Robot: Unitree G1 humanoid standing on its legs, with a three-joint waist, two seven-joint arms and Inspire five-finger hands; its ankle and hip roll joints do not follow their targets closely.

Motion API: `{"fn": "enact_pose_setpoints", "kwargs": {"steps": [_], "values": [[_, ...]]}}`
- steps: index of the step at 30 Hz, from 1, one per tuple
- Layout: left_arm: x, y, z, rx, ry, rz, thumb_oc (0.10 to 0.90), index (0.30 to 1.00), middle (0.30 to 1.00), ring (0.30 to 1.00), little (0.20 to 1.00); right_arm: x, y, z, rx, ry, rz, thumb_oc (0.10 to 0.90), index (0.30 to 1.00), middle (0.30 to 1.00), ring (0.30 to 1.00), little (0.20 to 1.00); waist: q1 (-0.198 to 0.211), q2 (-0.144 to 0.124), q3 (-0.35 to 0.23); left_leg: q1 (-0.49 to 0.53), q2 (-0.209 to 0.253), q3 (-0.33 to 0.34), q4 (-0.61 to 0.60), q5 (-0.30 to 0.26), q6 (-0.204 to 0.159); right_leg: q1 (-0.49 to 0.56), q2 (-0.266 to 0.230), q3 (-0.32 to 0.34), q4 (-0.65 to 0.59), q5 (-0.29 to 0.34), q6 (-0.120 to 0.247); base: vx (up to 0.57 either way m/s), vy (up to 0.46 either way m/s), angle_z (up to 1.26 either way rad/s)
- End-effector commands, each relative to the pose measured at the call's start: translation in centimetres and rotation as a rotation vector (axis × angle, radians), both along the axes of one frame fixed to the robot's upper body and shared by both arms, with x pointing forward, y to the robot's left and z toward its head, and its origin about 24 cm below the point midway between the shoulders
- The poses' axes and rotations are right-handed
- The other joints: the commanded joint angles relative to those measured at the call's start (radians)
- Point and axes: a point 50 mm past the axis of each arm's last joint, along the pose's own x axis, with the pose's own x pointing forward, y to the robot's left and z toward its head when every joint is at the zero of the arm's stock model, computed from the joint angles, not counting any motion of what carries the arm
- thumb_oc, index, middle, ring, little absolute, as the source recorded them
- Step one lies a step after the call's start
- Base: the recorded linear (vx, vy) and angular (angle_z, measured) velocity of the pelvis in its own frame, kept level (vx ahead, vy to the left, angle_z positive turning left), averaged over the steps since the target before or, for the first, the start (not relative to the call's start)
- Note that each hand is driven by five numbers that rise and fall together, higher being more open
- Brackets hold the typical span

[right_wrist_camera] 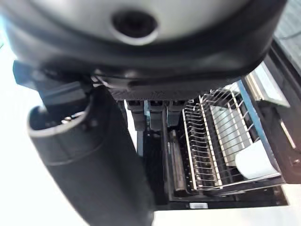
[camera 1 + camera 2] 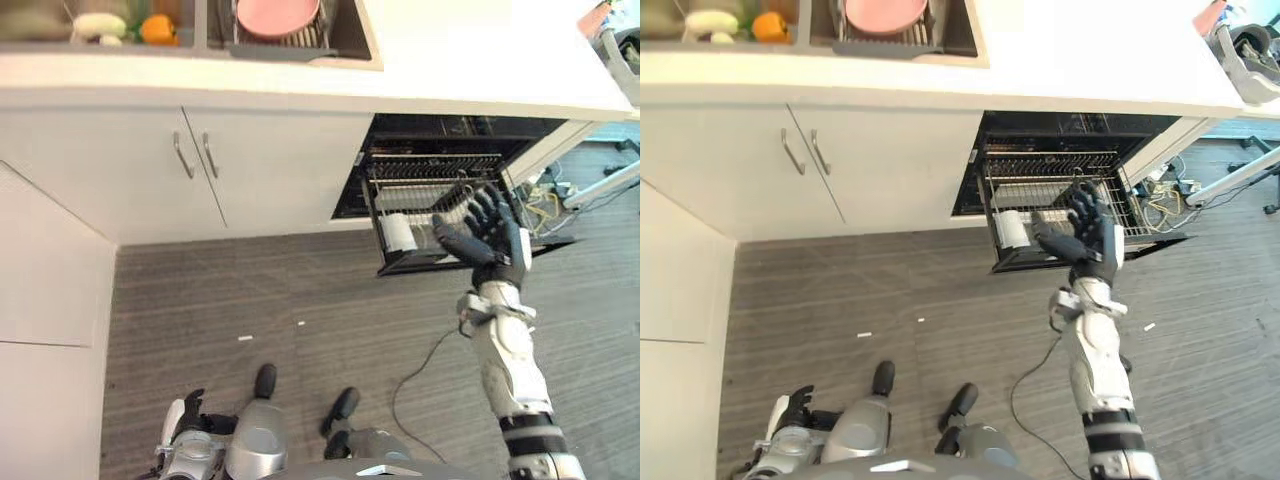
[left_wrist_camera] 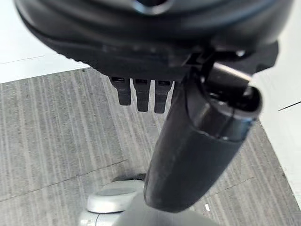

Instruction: Place the dishes in the dishwasher.

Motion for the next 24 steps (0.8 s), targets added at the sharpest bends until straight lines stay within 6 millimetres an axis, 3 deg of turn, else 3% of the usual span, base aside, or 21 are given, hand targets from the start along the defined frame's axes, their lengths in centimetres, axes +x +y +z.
{"fn": "enact_pose_setpoints", "kwargs": {"steps": [1, 4, 5, 6, 7, 8, 9, 10, 11, 12, 13, 14, 15, 17, 18, 21, 24], "values": [[-3.7, 0.6, -0.8, 0.021, 0.127, 0.009, 0.8, 0.9, 0.9, 0.9, 0.9, -0.4, 0.6, 8.3, -0.026, -0.482, 0.104, 0.8, 0.9, 0.9, 0.9, 0.9, 0.031, 0.049, -0.073, 0.053, 0.003, 0.055, -0.099, -0.017, -0.009, 0.079, -0.106, -0.055, 0.071, -0.091, 0.122, 0.08, 0.163, -0.08], [-3.6, 0.4, -0.8, 0.026, 0.127, -0.037, 0.8, 0.9, 0.9, 0.9, 0.9, -1.1, 1.0, 9.8, -0.082, -0.554, 0.133, 0.8, 0.9, 0.9, 0.9, 0.9, 0.022, 0.072, -0.088, 0.086, -0.015, 0.053, -0.099, -0.035, 0.008, 0.079, -0.135, -0.042, 0.158, -0.112, 0.125, 0.08, 0.178, 0.0], [-3.0, 0.3, -0.7, 0.037, 0.118, -0.09, 0.8, 0.9, 0.9, 0.9, 0.9, -1.6, 1.0, 10.8, -0.117, -0.601, 0.124, 0.8, 0.9, 0.9, 0.9, 0.9, 0.01, 0.09, -0.085, 0.11, -0.033, 0.029, -0.099, -0.042, 0.032, 0.043, -0.168, -0.014, 0.327, -0.129, 0.121, 0.08, 0.204, 0.12], [-3.0, 0.3, -0.7, 0.038, 0.118, -0.09, 0.8, 0.9, 0.9, 0.9, 0.9, -1.6, 1.0, 10.8, -0.117, -0.601, 0.124, 0.8, 0.9, 0.9, 0.9, 0.9, 0.01, 0.09, -0.085, 0.11, -0.034, 0.03, -0.099, -0.042, 0.032, 0.041, -0.169, -0.013, 0.329, -0.13, 0.122, 0.14, 0.316, 0.16], [-2.0, -0.2, -0.5, 0.039, 0.1, -0.169, 0.8, 0.9, 0.9, 0.9, 0.9, -2.0, 0.7, 11.2, -0.214, -0.603, 0.094, 0.8, 0.9, 0.9, 0.9, 0.9, -0.026, 0.113, -0.079, 0.142, -0.05, -0.015, -0.099, -0.051, 0.055, -0.012, -0.17, 0.064, 0.504, -0.107, 0.116, 0.08, 0.169, 0.25], [-2.0, -0.2, -0.6, 0.038, 0.1, -0.17, 0.8, 0.9, 0.9, 0.9, 0.9, -2.0, 0.7, 11.2, -0.216, -0.603, 0.093, 0.8, 0.9, 0.9, 0.9, 0.9, -0.026, 0.114, -0.081, 0.137, -0.05, -0.015, -0.099, -0.047, 0.056, -0.018, -0.171, 0.063, 0.505, -0.104, 0.115, 0.11, 0.216, 1.03], [-1.4, -0.4, -0.5, 0.037, 0.091, -0.194, 0.8, 0.9, 0.9, 0.9, 0.9, -2.1, 0.3, 11.6, -0.272, -0.603, 0.047, 0.8, 0.9, 0.9, 0.9, 0.9, -0.046, 0.122, -0.075, 0.148, -0.054, -0.034, -0.099, -0.049, 0.061, -0.06, -0.138, 0.119, 0.568, -0.105, 0.111, 0.13, 0.066, 1.19], [0.2, -1.3, -0.3, 0.033, 0.061, -0.268, 0.8, 0.9, 0.9, 0.9, 0.9, -2.4, -0.8, 12.0, -0.312, -0.603, -0.045, 0.8, 0.9, 0.9, 0.9, 0.9, -0.129, 0.127, -0.066, 0.169, -0.061, -0.1, -0.099, -0.063, 0.05, -0.16, 0.032, 0.287, 0.558, -0.193, 0.087, 0.21, 0.053, 1.19], [1.0, -2.0, -0.3, 0.025, 0.049, -0.301, 0.8, 0.9, 0.9, 0.9, 0.9, -2.6, -1.3, 12.0, -0.291, -0.612, -0.082, 0.8, 0.9, 0.9, 0.9, 0.9, -0.156, 0.133, -0.064, 0.174, -0.065, -0.127, -0.099, -0.065, 0.038, -0.2, 0.073, 0.323, 0.52, -0.205, 0.078, 0.17, 0.006, 0.44], [1.1, -2.0, -0.3, 0.025, 0.047, -0.302, 0.8, 0.9, 0.9, 0.9, 0.9, -2.6, -1.3, 12.1, -0.291, -0.614, -0.083, 0.8, 0.9, 0.9, 0.9, 0.9, -0.158, 0.136, -0.067, 0.168, -0.062, -0.131, -0.099, -0.061, 0.037, -0.201, 0.075, 0.319, 0.511, -0.196, 0.076, 0.22, -0.113, 1.42], [2.4, -2.7, -0.1, 0.018, 0.028, -0.345, 0.8, 0.9, 0.9, 0.9, 0.9, -2.8, -1.6, 12.0, -0.225, -0.629, -0.117, 0.8, 0.9, 0.9, 0.9, 0.9, -0.18, 0.137, -0.06, 0.175, -0.056, -0.167, -0.099, -0.067, 0.015, -0.248, 0.044, 0.326, 0.391, -0.164, 0.063, 0.16, -0.11, 1.46], [2.5, -2.7, 0.0, 0.019, 0.027, -0.346, 0.8, 0.9, 0.9, 0.9, 0.9, -2.8, -1.6, 12.0, -0.224, -0.631, -0.117, 0.8, 0.9, 0.9, 0.9, 0.9, -0.193, 0.143, -0.06, 0.175, -0.049, -0.182, -0.099, -0.069, 0.013, -0.233, 0.048, 0.308, 0.371, -0.159, 0.062, 0.38, -0.222, 1.67], [2.5, -2.7, -0.1, 0.019, 0.037, -0.361, 0.8, 0.9, 0.9, 0.9, 0.9, -2.8, -1.8, 11.6, -0.24, -0.604, -0.132, 0.8, 0.9, 0.9, 0.9, 0.9, -0.209, 0.13, -0.061, 0.194, -0.042, -0.198, -0.099, -0.089, 0.001, -0.25, 0.018, 0.277, 0.221, -0.089, 0.079, 0.22, -0.118, 0.82], [2.5, -2.6, -0.1, 0.021, 0.043, -0.366, 0.8, 0.9, 0.9, 0.9, 0.9, -3.0, -2.0, 11.5, -0.266, -0.593, -0.148, 0.8, 0.9, 0.9, 0.9, 0.9, -0.227, 0.124, -0.054, 0.217, -0.038, -0.218, -0.099, -0.108, -0.006, -0.263, 0.035, 0.289, 0.161, -0.054, 0.089, 0.34, -0.141, 0.9], [2.7, -2.6, -0.1, 0.023, 0.052, -0.38, 0.8, 0.9, 0.9, 0.9, 0.9, -3.5, -2.8, 11.5, -0.308, -0.58, -0.196, 0.8, 0.9, 0.9, 0.9, 0.9, -0.258, 0.116, -0.052, 0.257, -0.035, -0.263, -0.099, -0.133, -0.009, -0.297, 0.046, 0.362, 0.128, -0.021, 0.103, 0.35, -0.119, 0.84], [2.2, -2.7, -0.3, 0.028, 0.076, -0.395, 0.8, 0.9, 0.9, 0.9, 0.9, -4.0, -3.1, 11.8, -0.356, -0.592, -0.254, 0.8, 0.9, 0.9, 0.9, 0.9, -0.281, 0.106, -0.071, 0.316, -0.039, -0.293, -0.099, -0.173, -0.008, -0.275, 0.041, 0.35, 0.104, 0.012, 0.104, 0.36, -0.156, 1.03], [1.2, -3.1, -0.7, 0.014, 0.096, -0.36, 0.8, 0.9, 0.9, 0.9, 0.9, -4.1, -3.4, 11.6, -0.339, -0.586, -0.283, 0.8, 0.9, 0.9, 0.9, 0.9, -0.29, 0.125, -0.106, 0.354, -0.015, -0.273, -0.099, -0.187, -0.018, -0.215, 0.057, 0.327, 0.08, 0.031, 0.081, 0.26, -0.161, 0.79]]}}
